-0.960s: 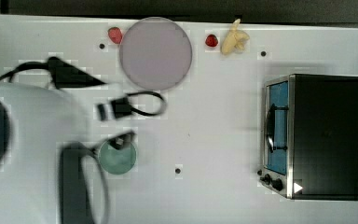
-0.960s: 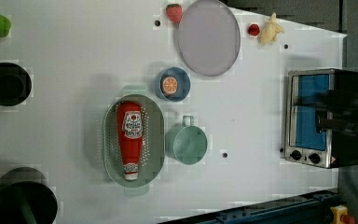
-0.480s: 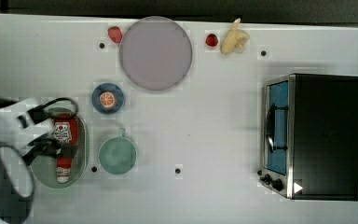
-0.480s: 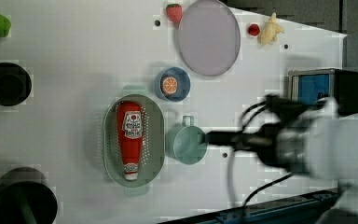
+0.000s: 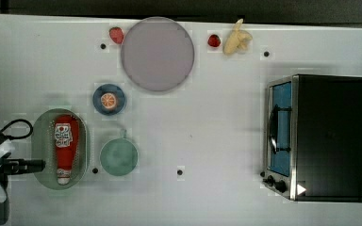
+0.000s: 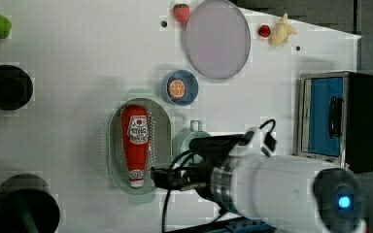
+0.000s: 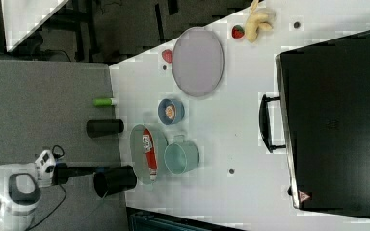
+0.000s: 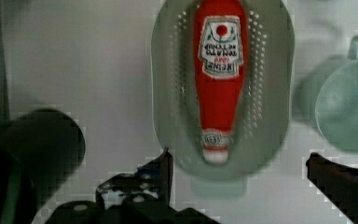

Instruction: Pick ketchup from strainer and place it on the table

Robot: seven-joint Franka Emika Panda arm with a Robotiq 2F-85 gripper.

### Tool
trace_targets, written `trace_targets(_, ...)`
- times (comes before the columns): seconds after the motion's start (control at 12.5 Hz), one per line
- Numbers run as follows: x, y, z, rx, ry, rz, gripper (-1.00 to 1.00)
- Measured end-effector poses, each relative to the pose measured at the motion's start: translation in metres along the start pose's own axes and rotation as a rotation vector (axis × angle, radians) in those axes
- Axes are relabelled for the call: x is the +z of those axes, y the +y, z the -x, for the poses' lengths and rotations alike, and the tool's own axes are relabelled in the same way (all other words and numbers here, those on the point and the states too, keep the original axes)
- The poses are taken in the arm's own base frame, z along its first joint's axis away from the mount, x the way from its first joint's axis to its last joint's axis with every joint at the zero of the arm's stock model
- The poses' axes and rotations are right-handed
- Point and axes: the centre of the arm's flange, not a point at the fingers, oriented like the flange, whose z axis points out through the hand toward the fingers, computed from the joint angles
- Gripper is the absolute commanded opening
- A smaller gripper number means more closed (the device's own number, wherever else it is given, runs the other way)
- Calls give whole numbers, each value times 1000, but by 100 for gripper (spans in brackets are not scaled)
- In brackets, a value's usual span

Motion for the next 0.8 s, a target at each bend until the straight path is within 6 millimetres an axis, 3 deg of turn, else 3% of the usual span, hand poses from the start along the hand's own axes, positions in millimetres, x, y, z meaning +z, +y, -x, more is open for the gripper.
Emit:
trace_targets(0.24, 49, -2, -16, -61, 52, -27, 100)
trace_targets(0.48, 104, 14, -28, -46, 14, -55, 100)
trace_targets(0.8, 154, 31, -40, 14, 20, -66, 100)
